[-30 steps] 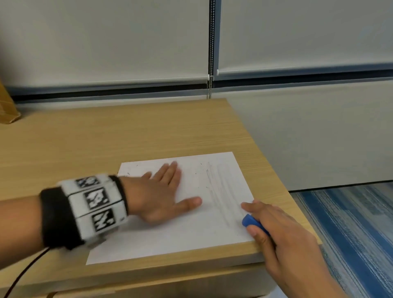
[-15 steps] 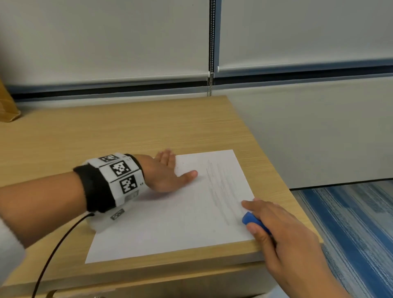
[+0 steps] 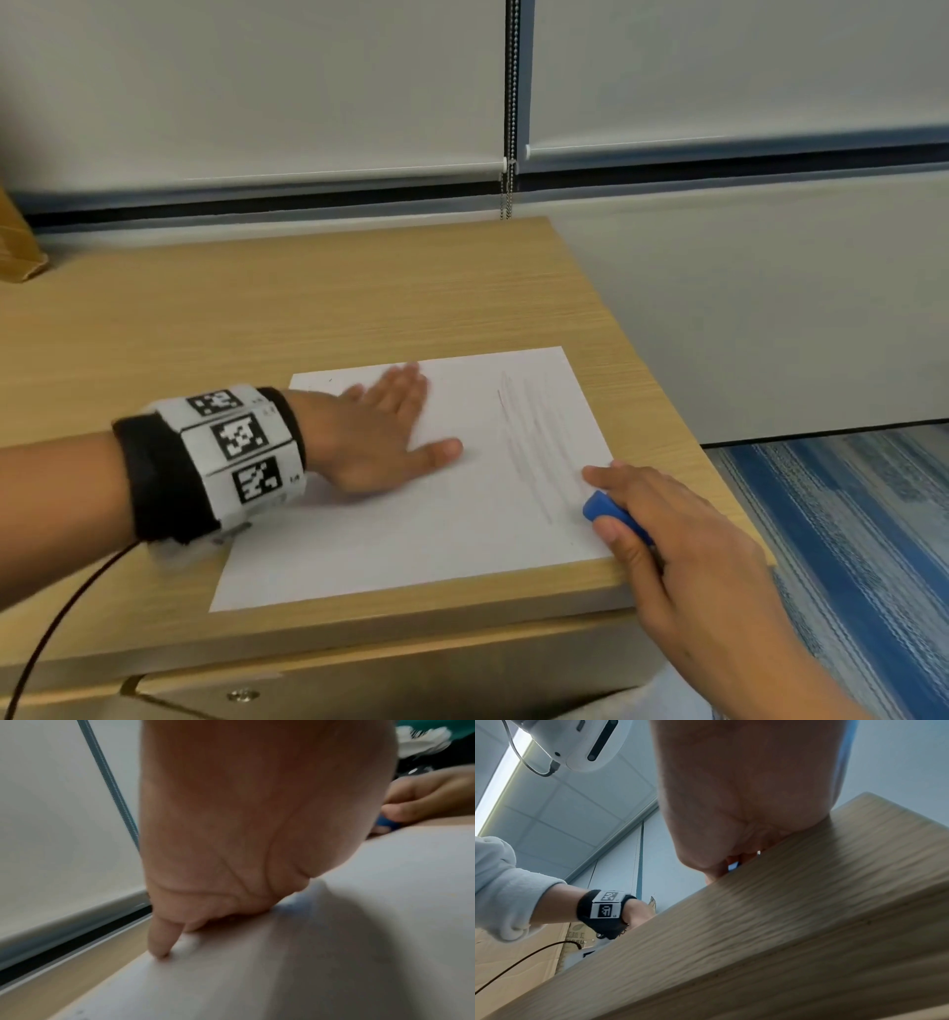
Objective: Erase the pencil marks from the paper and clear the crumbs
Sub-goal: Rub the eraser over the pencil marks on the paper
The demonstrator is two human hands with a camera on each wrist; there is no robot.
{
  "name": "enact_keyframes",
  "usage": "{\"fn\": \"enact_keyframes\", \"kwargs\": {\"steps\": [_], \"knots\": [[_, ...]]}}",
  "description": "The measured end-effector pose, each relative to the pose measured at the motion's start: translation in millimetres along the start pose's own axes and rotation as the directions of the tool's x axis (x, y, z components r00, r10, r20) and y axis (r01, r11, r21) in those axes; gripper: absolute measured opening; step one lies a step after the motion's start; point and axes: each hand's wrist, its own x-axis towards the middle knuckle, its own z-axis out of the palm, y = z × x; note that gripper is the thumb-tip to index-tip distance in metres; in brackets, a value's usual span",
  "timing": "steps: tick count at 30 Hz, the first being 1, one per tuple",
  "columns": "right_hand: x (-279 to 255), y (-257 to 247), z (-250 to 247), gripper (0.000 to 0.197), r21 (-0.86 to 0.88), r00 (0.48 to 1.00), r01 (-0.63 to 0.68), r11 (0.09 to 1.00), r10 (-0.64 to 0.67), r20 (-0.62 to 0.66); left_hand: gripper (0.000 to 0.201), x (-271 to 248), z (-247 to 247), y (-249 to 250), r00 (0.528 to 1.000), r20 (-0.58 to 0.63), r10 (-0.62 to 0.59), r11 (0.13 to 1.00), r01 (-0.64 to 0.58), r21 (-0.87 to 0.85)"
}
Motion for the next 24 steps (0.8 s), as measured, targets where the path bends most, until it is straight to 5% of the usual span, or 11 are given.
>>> {"fn": "enact_keyframes", "kwargs": {"steps": [3, 5, 7, 10, 12, 17, 24], "knots": [[0.1, -1.1, -0.7, 0.039, -0.009, 1.000, -0.003, 1.000, 0.003, 0.010, 0.089, 6.4, -8.4, 0.9, 0.998, -0.051, -0.034, 0.999, 0.033, -0.032], [0.3, -1.8, -1.1, 0.040, 0.012, 1.000, -0.005, 1.000, 0.005, 0.024, 0.087, 6.4, -10.1, 17.1, 0.981, -0.123, 0.150, 0.989, -0.150, 0.015], [0.4, -2.5, -1.9, 0.041, 0.041, 0.999, -0.017, 0.999, 0.015, 0.043, 0.084, 2.8, -6.5, 35.0, 0.916, -0.149, 0.372, 0.926, -0.354, 0.133], [1.4, -3.0, -3.7, 0.039, 0.057, 0.998, -0.034, 0.998, 0.030, 0.063, 0.079, -7.3, 12.2, 46.5, 0.835, -0.102, 0.540, 0.822, -0.499, 0.274], [1.4, -2.3, -4.7, 0.038, 0.050, 0.997, -0.039, 0.998, 0.036, 0.068, 0.082, -18.9, 27.6, 39.0, 0.854, -0.077, 0.515, 0.836, -0.481, 0.264], [1.3, -2.8, -4.4, 0.042, 0.030, 0.995, -0.064, 0.998, 0.061, 0.073, 0.094, -27.1, 24.9, -5.3, 0.981, -0.053, 0.188, 0.981, -0.184, 0.068], [4.3, -3.8, -9.2, 0.048, 0.094, 0.978, -0.161, 0.982, 0.146, 0.149, 0.088, 1.9, -32.1, 3.6, 0.974, -0.195, 0.116, 0.992, -0.124, -0.031]]}}
